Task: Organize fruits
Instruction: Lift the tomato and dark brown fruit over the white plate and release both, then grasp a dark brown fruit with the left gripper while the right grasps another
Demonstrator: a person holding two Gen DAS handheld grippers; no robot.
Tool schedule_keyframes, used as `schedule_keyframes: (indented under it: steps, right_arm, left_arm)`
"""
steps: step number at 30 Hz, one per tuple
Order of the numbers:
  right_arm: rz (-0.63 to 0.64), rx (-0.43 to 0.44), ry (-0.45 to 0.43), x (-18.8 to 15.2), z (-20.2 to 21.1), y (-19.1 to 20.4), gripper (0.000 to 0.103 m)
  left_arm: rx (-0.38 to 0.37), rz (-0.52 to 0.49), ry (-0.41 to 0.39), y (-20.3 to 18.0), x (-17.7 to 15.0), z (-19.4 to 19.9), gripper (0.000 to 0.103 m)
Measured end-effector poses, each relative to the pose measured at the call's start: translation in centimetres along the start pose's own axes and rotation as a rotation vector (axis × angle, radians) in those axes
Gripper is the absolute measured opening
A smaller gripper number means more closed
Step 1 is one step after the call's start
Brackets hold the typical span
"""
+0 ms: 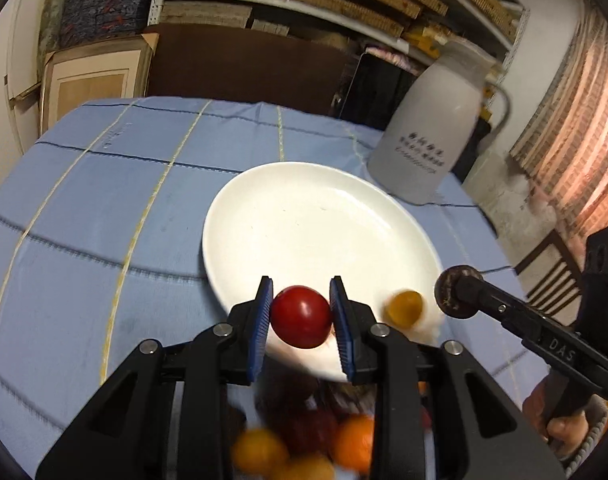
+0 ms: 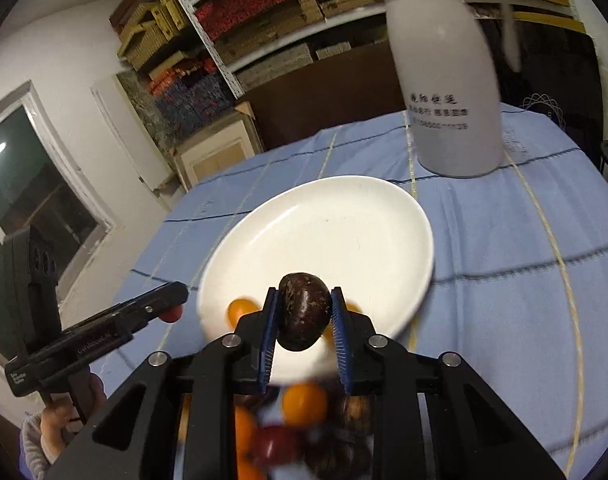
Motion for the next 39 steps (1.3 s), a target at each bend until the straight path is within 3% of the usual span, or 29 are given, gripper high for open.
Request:
schedule_keyframes:
  steps: [6,9,10,11,13,17,19,22,25,30,35,39]
  right_arm:
    - [-0.017,-0.013,0.083,0.5,-5.5,-2.0,0.027]
    - [-0.028,0.001,0.084,0.5,-5.6,-2.1,0.031]
    - [-0.043,0.008,0.077,0.5,-5.4,-2.2,0.036]
    - [-0.057,0.024,0.065,0.4,-5.0,-2.3,0.037]
    - [-0.065,0.031,0.043,0.4,-4.0,-2.2,0.038]
    - [-0.031,0.012,-0.039,0.1,0.1,-1.6,0.042]
    - [-0.035,0.005,-0.067,-1.0,1.9,-1.6,0.058]
    - [-0.059,-0.011,-0.089,-3.6,3.7,-1.7,0.07]
    - [-0.108,-0.018,-0.047,-5.8,4.0,-2.5,0.077]
    - [-0.227,0.008,-0.046,-7.4,4.5,-4.4,0.081]
    - [-0.254,0.016,-0.035,-8.4,4.5,-4.9,0.082]
    - [-0.252,0.015,-0.031,-8.2,4.3,-4.8,0.082]
  left_arm:
    - [0.06,0.017,0.097,1.6,1.1,-5.6,0.029]
    - [0.034,0.001,0.112,1.5,0.6,-5.9,0.037]
    - [0.023,0.002,0.107,1.3,0.6,-5.6,0.045]
    - [0.018,0.003,0.098,1.3,0.5,-5.3,0.063]
    - [0.011,0.003,0.048,1.2,0.3,-3.7,0.077]
    - [0.034,0.006,-0.038,2.3,-0.8,0.1,0.088]
    - [0.046,0.041,-0.068,4.0,-2.3,1.8,0.092]
    - [0.085,0.115,-0.065,7.2,-4.6,3.3,0.092]
    - [0.095,0.194,-0.055,9.5,-5.8,4.1,0.092]
    - [0.066,0.242,-0.034,10.8,-7.2,4.7,0.095]
    - [0.035,0.205,0.005,9.6,-7.9,3.9,0.096]
    - [0.147,0.166,-0.004,9.7,-7.7,3.0,0.096]
Point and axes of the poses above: each gripper's, at about its wrist camera, not at the fingertips, and z roughly against the way its jaws point, y to its left, x to its top, the point moved 4 cm from there along -z, roughly the way its jaws point, and after that the axes turned 14 degrees about z, right-handed, at the moved point
